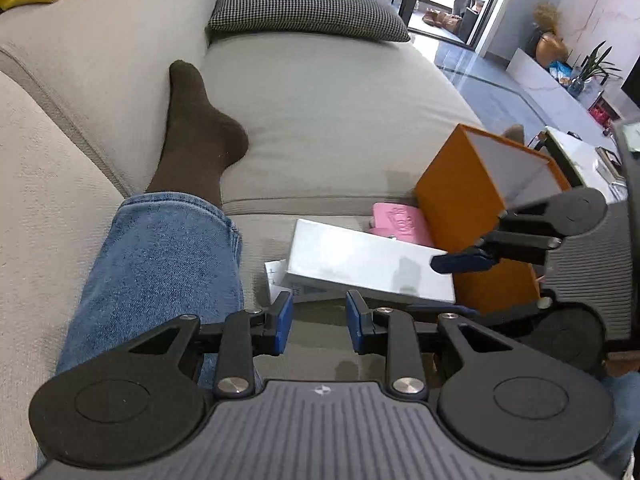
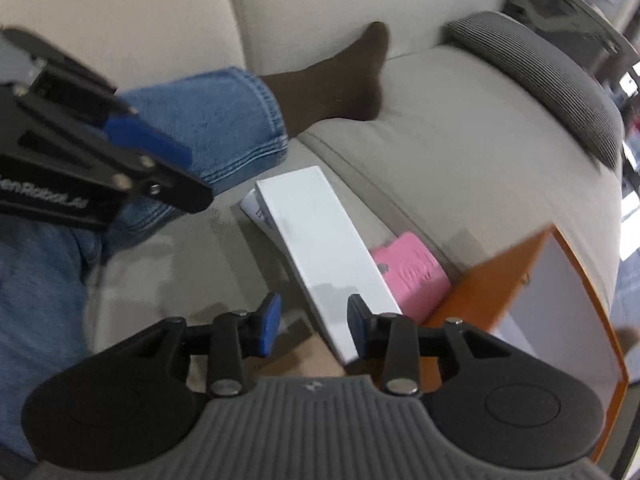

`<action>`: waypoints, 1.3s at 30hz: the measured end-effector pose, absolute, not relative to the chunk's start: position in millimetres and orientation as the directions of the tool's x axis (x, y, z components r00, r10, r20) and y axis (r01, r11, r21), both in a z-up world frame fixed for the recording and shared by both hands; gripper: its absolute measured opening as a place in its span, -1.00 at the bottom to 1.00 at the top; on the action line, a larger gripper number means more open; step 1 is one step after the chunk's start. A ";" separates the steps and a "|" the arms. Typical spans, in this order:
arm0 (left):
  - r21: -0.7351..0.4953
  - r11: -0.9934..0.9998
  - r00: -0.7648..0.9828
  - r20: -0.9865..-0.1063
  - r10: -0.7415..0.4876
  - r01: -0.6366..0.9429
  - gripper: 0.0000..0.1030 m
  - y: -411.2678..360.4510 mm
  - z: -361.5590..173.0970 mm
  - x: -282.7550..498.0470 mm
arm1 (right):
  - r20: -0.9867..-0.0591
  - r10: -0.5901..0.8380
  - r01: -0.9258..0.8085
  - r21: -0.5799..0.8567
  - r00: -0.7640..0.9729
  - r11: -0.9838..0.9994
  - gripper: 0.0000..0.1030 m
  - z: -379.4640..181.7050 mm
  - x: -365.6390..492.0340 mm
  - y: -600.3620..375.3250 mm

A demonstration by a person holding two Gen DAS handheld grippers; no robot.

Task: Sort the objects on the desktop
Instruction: 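Grasp the white carton with the right gripper while the left reaches the white tube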

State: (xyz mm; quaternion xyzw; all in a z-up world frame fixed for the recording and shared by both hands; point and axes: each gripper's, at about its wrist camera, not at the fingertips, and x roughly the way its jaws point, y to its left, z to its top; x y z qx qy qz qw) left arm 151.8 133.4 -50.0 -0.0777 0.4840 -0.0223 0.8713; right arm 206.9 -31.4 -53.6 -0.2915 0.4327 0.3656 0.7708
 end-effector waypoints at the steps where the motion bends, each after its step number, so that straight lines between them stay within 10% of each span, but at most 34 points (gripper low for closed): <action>1: -0.157 0.987 0.527 -0.843 -0.112 -0.042 -0.38 135.1 -52.5 153.2 | -0.882 0.305 -0.825 -0.146 0.359 0.546 -0.18 -57.4 208.2 -26.6; 18: -0.148 0.983 0.516 -0.854 -0.070 -0.112 -0.37 167.1 -52.4 152.2 | -0.859 0.167 -0.855 -0.423 0.484 0.301 0.13 -108.0 215.4 23.4; 26: -0.163 0.978 0.518 -0.852 -0.075 -0.127 -0.37 177.9 -55.1 149.9 | -0.845 0.107 -0.837 -0.489 0.525 0.244 -0.03 -121.7 217.5 31.7; 39: -0.166 0.984 0.536 -0.837 -0.109 -0.059 -0.38 179.4 -54.7 143.9 | -0.924 0.241 -0.848 -0.140 0.297 0.510 -0.42 -62.6 255.4 19.9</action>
